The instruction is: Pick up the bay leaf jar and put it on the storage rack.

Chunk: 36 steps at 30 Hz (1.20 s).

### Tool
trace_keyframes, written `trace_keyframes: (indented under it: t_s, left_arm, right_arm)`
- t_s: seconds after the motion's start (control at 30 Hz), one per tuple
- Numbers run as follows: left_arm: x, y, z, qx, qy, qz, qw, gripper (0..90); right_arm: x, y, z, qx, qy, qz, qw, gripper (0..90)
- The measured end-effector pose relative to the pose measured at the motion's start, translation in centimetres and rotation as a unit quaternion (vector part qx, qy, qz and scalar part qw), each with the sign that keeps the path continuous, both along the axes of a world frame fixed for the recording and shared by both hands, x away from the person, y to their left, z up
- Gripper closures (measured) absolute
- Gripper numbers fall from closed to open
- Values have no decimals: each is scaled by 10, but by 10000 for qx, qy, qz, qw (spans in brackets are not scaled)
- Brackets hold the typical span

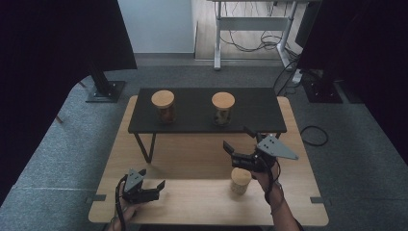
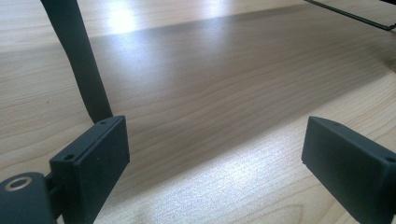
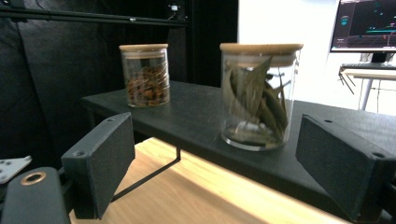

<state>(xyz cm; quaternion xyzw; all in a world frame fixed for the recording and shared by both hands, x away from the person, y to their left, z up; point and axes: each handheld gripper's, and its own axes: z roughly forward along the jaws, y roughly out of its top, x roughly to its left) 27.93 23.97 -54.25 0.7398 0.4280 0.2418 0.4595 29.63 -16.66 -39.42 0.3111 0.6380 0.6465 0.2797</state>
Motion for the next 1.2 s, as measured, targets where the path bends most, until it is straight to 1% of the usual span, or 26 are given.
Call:
trace_keyframes:
  t_s: [0.23, 0.4, 0.53, 0.7, 0.83, 1.03, 1.13, 1.2]
  left_arm:
    - [0, -1, 0, 17, 10, -11, 10000, 67]
    - [0, 0, 0, 12, 9, 5, 10000, 67]
    - [0, 1, 0, 12, 9, 15, 10000, 67]
    - [-1, 2, 1, 16, 1, 19, 10000, 67]
    - [-1, 2, 0, 3, 12, 36, 10000, 67]
    - [-2, 2, 0, 49, -4, 7, 10000, 67]
    - [-2, 3, 0, 44, 1, 4, 10000, 67]
    - [-2, 3, 0, 50, 5, 5, 10000, 67]
  right_arm:
    - [-20, -7, -24, 10, 58, 0, 10000, 110]
    - [-33, -12, -45, -6, 194, 74, 9998, 109]
    - [-43, -15, -59, 25, 205, -38, 9998, 111]
    - [-52, -19, -75, 17, 329, -125, 9994, 111]
    - [-56, -21, -86, -67, 429, -244, 9988, 111]
    - [-62, -22, -99, -259, 565, -310, 9976, 112]
    - [-65, -22, -107, -392, 655, -342, 9965, 113]
    - [-66, -23, -111, -432, 719, -348, 9959, 113]
